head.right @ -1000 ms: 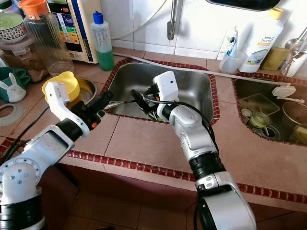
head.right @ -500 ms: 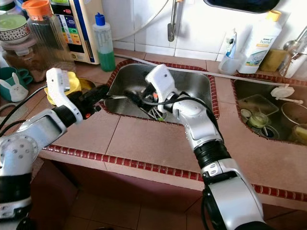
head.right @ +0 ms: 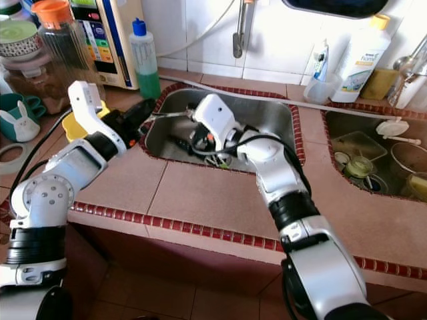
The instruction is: Kitchen organization
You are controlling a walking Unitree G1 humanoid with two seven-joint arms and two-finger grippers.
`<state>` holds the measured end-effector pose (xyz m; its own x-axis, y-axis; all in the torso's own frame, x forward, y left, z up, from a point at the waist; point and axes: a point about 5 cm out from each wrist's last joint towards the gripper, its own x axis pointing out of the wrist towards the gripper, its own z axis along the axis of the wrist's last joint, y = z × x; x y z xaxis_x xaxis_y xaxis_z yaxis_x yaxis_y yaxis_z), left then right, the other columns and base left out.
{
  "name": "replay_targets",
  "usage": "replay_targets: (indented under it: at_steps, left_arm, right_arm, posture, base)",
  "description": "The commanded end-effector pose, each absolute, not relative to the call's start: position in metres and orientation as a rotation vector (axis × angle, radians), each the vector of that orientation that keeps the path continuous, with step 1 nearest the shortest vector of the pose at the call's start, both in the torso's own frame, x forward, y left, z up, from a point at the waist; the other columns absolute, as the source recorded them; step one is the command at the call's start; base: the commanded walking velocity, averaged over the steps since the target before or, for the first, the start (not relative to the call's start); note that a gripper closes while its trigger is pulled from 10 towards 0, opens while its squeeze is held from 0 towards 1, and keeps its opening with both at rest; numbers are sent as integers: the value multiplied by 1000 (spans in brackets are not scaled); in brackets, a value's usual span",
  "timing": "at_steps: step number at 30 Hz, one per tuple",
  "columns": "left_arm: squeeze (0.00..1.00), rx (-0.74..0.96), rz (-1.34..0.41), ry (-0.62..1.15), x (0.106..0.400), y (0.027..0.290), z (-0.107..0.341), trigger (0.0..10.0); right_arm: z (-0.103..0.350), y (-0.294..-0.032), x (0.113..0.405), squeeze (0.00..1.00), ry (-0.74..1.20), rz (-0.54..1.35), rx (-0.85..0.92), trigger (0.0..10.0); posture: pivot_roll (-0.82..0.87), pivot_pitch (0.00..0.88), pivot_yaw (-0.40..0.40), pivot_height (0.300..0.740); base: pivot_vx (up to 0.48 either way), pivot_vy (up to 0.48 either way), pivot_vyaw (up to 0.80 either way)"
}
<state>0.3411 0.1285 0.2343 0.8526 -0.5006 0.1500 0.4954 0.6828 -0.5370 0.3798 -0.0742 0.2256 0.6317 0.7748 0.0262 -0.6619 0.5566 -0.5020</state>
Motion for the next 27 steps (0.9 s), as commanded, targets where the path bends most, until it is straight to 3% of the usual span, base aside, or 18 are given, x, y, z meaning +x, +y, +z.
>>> replay_targets:
  at_steps: [1, 12, 13, 25, 27]
  left_arm:
    - [0, -587, -599, 3, 338, 122, 240, 1373]
    - [0, -592, -638, 32, 335, 108, 236, 1373]
    - [0, -590, -642, 33, 335, 108, 237, 1529]
    - [0, -595, -665, 60, 330, 101, 233, 2510]
    - [0, -595, -669, 68, 329, 99, 232, 3608]
  right_arm:
    - [227, -69, 381, 0, -270, 845, -508, 10000]
    - [217, -53, 380, 0, -284, 860, -592, 9765]
    - [217, -55, 381, 0, -283, 851, -594, 0]
    - [213, -66, 387, 0, -257, 785, -609, 0]
    - [211, -66, 387, 0, -254, 780, -610, 0]
  posture:
    - [66, 109, 19, 740]
    - [70, 114, 17, 740]
    - [71, 117, 14, 740]
    - [64, 120, 12, 740]
    - [64, 120, 12, 740]
  base:
    - [0, 0, 0]
    - [0, 0, 0]
    - [0, 0, 0]
    - [0, 0, 0]
    - [0, 0, 0]
